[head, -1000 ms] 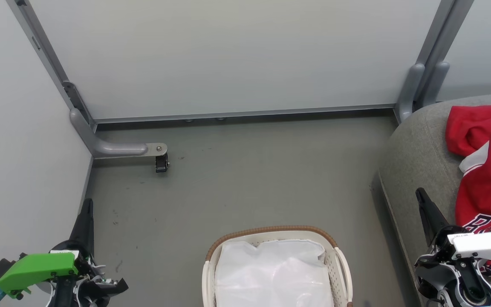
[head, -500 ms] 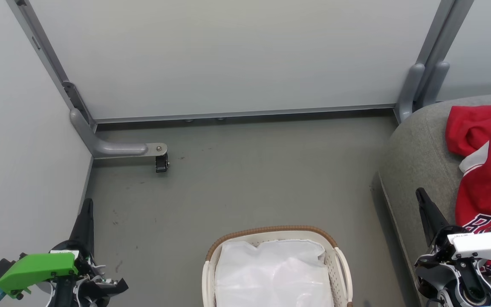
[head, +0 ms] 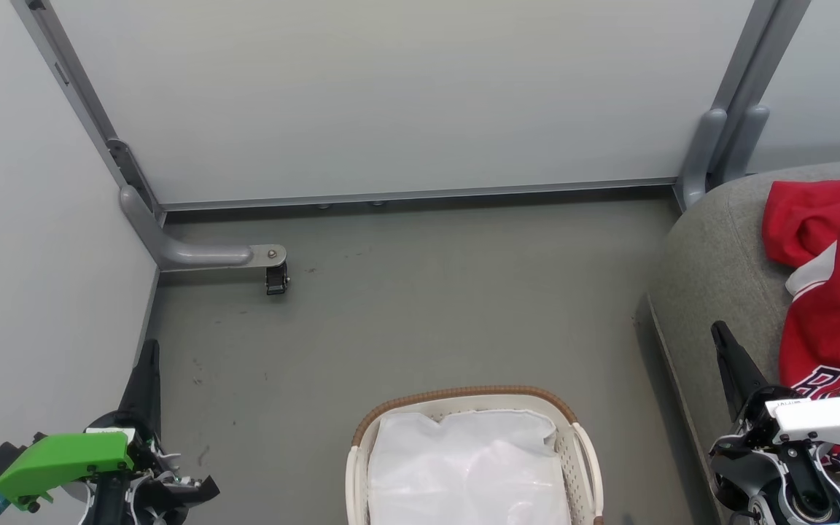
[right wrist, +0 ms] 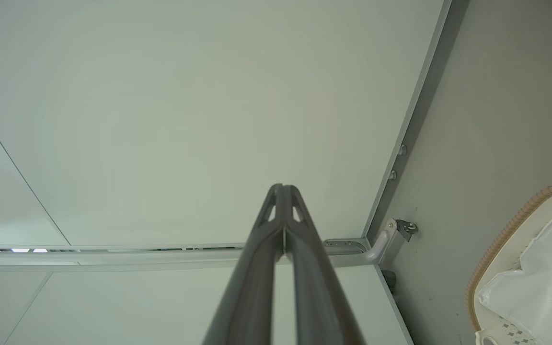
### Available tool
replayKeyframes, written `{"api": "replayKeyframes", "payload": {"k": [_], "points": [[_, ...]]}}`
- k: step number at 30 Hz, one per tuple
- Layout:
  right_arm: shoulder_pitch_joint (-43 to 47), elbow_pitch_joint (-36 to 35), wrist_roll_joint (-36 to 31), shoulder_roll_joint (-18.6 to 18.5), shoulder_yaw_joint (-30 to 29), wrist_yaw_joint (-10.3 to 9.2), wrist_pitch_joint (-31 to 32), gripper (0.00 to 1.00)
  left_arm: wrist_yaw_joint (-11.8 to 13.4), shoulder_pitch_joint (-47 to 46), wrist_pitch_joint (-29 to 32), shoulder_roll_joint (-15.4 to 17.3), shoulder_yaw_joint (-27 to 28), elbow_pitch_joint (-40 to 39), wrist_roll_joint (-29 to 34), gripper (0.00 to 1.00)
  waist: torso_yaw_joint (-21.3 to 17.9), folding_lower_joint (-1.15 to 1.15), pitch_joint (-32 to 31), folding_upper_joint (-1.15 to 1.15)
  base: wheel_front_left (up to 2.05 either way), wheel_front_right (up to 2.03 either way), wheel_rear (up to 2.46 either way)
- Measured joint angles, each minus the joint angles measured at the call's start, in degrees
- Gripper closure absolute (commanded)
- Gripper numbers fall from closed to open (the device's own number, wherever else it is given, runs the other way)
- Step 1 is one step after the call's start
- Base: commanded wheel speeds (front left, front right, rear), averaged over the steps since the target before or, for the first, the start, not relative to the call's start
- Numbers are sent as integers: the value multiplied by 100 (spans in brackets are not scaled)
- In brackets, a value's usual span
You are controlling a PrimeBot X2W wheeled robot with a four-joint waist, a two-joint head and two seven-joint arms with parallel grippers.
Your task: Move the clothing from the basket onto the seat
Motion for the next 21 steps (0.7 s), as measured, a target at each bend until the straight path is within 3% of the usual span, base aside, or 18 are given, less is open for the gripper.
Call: {"api": "replayKeyframes", "payload": {"k": [21], "points": [[0,0,0,0,0,0,-1,100,0,0,0,0,0,0,0,100,0,0,0,0,0,0,0]]}}
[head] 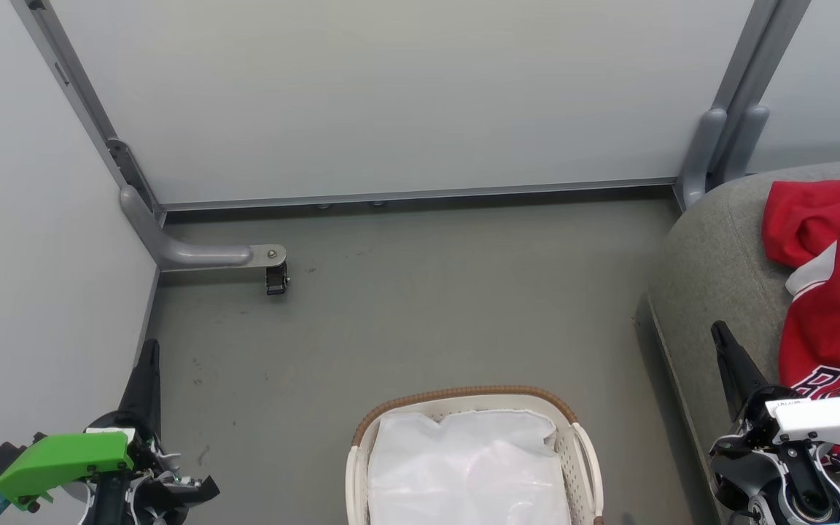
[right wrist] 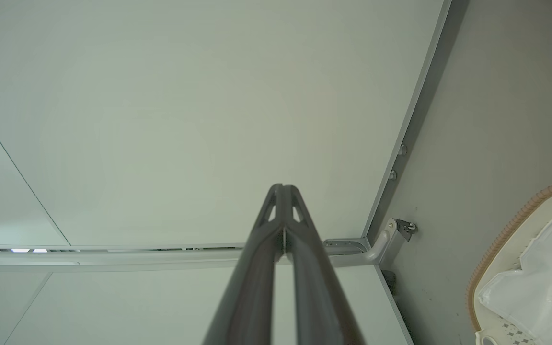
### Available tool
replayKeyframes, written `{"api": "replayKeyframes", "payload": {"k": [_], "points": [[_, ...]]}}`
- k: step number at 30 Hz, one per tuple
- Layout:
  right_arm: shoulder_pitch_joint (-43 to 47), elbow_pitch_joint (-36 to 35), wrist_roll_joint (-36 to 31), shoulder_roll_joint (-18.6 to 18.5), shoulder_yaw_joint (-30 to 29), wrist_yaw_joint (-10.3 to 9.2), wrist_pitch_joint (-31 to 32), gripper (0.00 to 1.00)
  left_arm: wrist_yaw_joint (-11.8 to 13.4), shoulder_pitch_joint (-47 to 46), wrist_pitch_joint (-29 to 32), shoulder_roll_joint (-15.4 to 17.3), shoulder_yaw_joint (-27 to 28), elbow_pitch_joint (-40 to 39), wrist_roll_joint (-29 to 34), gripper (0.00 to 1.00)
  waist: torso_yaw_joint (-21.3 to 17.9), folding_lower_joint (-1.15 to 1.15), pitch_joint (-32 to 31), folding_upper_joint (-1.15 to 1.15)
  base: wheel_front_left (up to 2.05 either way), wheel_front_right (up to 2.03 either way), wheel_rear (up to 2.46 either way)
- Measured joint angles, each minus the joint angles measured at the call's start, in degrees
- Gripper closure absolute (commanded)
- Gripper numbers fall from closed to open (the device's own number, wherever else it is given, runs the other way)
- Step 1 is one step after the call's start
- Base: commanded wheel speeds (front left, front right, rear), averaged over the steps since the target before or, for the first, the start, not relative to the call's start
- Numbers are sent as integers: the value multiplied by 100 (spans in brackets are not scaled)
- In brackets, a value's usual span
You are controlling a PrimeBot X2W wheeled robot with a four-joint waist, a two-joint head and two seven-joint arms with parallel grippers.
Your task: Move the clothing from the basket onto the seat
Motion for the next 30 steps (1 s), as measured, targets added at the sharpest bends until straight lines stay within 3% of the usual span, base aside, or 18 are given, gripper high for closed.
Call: {"api": "replayKeyframes", "payload": {"k": [30], "points": [[0,0,0,0,0,0,1,100,0,0,0,0,0,0,0,100,0,0,0,0,0,0,0]]}}
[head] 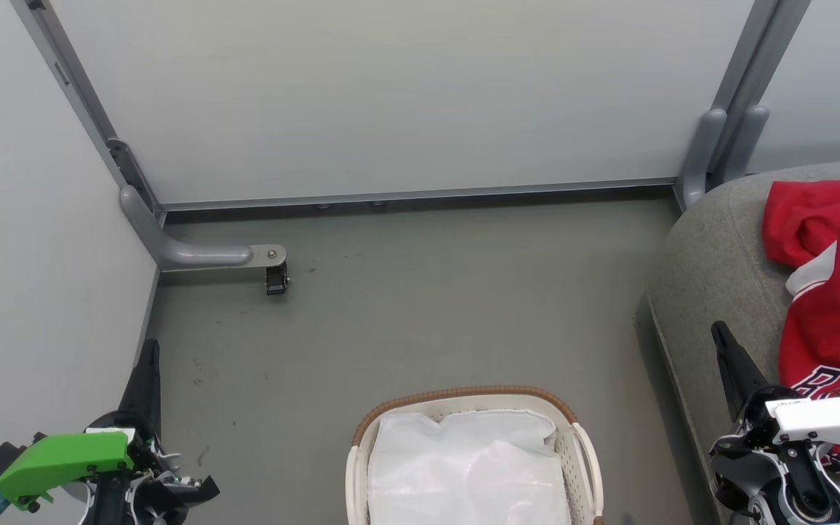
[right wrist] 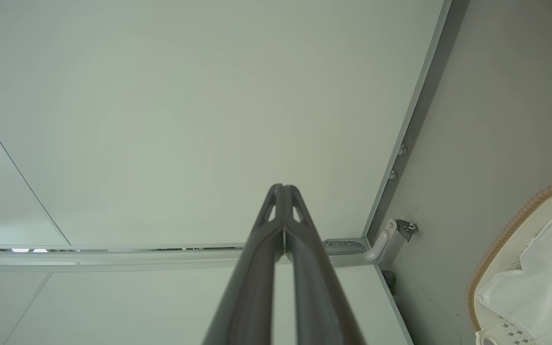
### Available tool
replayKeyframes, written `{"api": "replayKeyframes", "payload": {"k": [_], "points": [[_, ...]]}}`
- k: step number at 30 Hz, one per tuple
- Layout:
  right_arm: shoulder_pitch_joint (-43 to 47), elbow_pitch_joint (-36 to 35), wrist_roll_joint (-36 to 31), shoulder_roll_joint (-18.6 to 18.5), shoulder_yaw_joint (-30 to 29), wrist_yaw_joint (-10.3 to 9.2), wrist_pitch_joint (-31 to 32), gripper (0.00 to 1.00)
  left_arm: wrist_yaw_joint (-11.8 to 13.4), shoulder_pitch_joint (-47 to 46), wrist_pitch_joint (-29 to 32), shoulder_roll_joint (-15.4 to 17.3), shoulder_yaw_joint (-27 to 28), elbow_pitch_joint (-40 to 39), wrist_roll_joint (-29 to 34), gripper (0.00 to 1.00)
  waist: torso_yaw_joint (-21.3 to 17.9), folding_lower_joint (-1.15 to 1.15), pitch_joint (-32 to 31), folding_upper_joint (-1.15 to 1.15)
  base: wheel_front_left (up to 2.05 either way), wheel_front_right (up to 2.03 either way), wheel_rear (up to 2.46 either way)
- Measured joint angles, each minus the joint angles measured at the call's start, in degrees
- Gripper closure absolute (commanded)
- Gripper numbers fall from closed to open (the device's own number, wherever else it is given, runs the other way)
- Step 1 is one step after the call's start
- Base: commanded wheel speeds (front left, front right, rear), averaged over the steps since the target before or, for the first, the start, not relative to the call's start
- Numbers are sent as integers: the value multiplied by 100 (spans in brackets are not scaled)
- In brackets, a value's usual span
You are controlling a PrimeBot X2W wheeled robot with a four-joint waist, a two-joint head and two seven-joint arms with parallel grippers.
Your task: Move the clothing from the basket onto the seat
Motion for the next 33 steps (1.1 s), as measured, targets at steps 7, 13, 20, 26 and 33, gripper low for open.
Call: {"api": "replayKeyframes", "payload": {"k": [7,13,20,26,33], "points": [[0,0,0,0,0,0,-1,100,0,0,0,0,0,0,0,100,0,0,0,0,0,0,0],[0,0,0,0,0,0,0,100,0,0,0,0,0,0,0,100,0,0,0,0,0,0,0],[0,0,0,0,0,0,-1,100,0,0,0,0,0,0,0,100,0,0,0,0,0,0,0],[0,0,0,0,0,0,-1,100,0,0,0,0,0,0,0,100,0,0,0,0,0,0,0],[0,0,0,0,0,0,-1,100,0,0,0,0,0,0,0,100,0,0,0,0,0,0,0]]}}
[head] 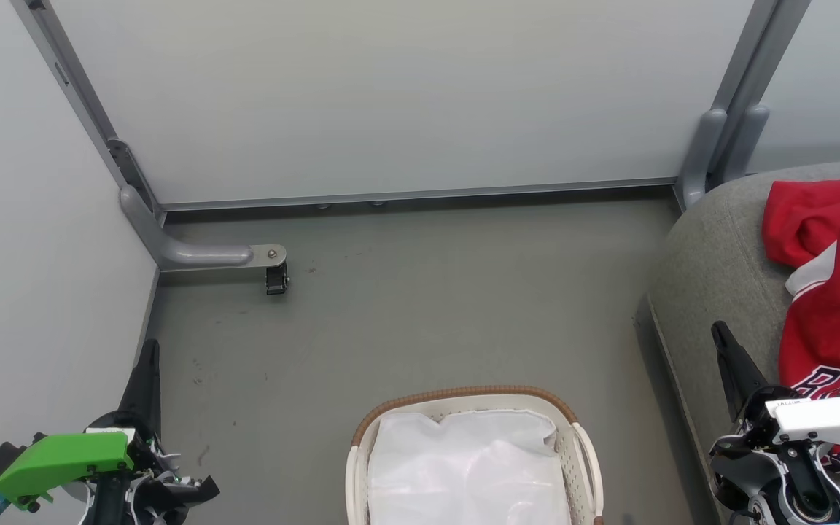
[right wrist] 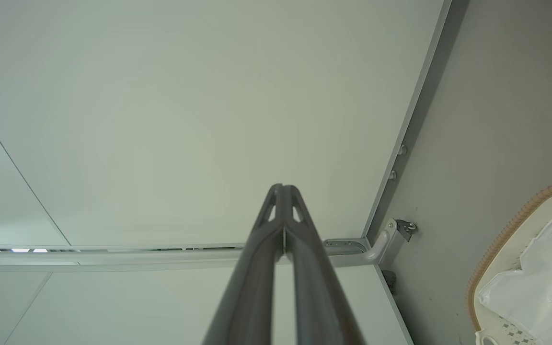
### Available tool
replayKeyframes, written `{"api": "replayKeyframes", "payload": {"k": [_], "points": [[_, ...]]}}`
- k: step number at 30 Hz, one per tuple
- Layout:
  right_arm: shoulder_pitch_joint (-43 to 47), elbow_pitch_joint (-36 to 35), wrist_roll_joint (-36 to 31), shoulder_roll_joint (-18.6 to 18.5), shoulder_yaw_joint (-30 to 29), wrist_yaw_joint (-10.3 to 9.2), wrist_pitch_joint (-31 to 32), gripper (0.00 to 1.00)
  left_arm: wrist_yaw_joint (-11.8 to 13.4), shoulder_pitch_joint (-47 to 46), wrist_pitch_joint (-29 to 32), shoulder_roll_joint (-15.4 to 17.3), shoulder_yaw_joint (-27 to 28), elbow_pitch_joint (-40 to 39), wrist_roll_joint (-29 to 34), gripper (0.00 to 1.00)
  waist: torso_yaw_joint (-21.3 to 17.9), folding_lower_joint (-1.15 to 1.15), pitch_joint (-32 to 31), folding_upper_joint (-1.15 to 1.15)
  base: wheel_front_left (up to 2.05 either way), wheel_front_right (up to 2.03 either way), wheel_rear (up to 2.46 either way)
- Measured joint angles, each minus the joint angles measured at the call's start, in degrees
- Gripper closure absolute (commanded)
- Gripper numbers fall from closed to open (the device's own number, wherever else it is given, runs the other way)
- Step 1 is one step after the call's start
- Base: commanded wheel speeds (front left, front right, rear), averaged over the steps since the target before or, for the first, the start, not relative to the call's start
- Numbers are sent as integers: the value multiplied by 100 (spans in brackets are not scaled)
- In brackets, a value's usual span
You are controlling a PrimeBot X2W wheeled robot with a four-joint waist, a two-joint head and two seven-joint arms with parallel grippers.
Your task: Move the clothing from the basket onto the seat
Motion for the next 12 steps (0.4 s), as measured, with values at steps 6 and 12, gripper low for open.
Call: {"api": "replayKeyframes", "payload": {"k": [6,12], "points": [[0,0,0,0,0,0,1,100,0,0,0,0,0,0,0,100,0,0,0,0,0,0,0],[0,0,0,0,0,0,0,100,0,0,0,0,0,-1,0,100,0,0,0,0,0,0,0]]}}
